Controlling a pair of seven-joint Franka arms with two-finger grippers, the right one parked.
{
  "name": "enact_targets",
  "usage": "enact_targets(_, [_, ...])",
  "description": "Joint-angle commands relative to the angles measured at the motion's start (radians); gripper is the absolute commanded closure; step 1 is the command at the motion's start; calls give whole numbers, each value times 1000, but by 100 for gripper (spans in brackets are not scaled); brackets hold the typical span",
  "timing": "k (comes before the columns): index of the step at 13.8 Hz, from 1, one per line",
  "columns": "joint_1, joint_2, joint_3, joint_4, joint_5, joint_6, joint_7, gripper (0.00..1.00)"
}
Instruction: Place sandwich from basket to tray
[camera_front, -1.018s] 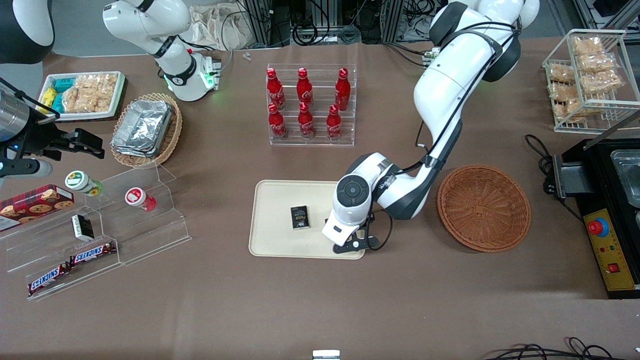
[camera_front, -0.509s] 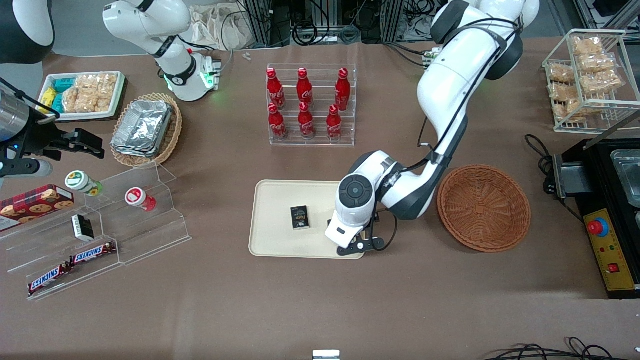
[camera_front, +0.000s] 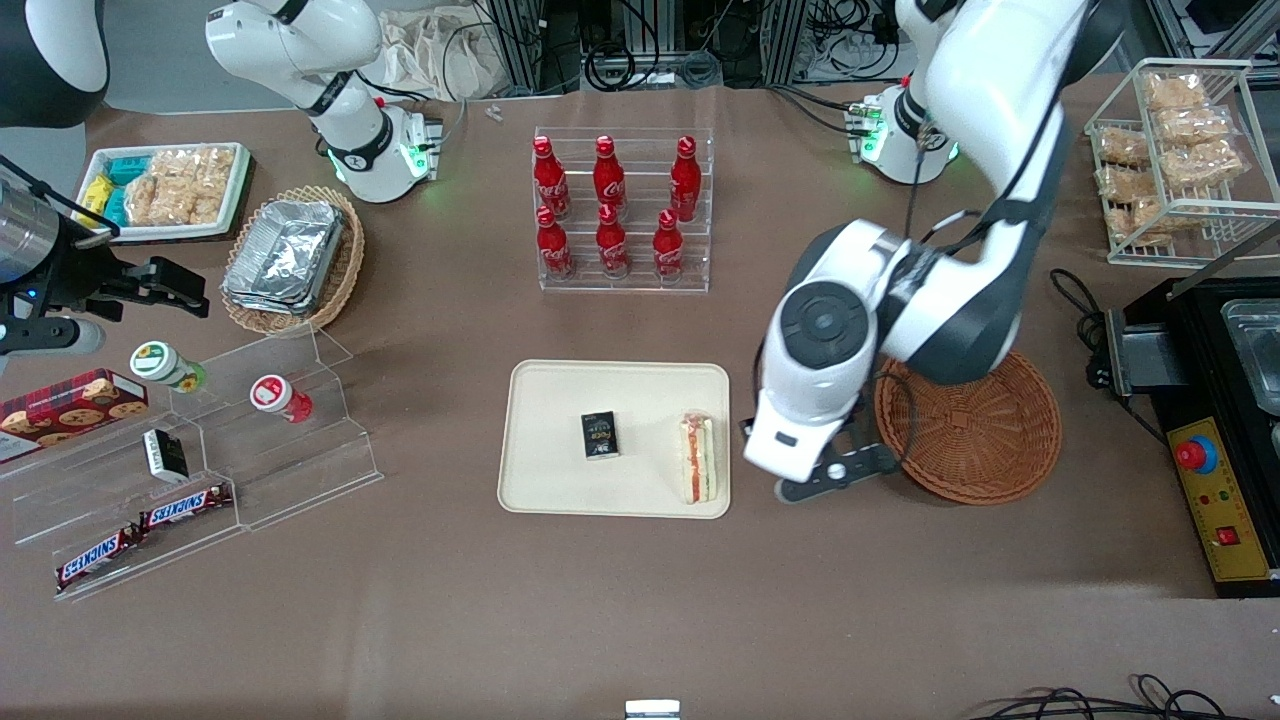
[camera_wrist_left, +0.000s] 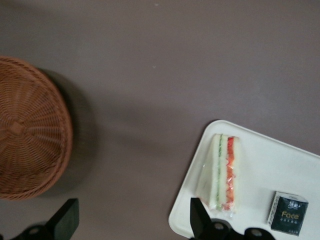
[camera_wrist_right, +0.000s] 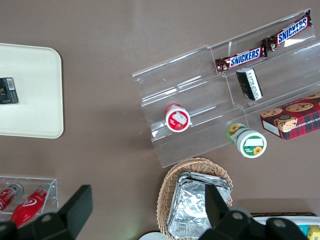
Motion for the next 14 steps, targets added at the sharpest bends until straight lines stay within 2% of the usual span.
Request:
enact_targets(1, [49, -191, -3, -208, -33, 12, 56, 0])
enact_targets(4, [127, -341, -2, -343, -59, -7, 225, 0])
enact_targets(5, [167, -380, 0, -357, -105, -26, 318, 0])
enact_targets(7, [273, -418, 0, -351, -148, -112, 525, 0])
enact_targets(11, [405, -450, 1, -354, -155, -157, 775, 0])
enact_targets(14, [445, -461, 3, -368, -164, -163, 839, 0])
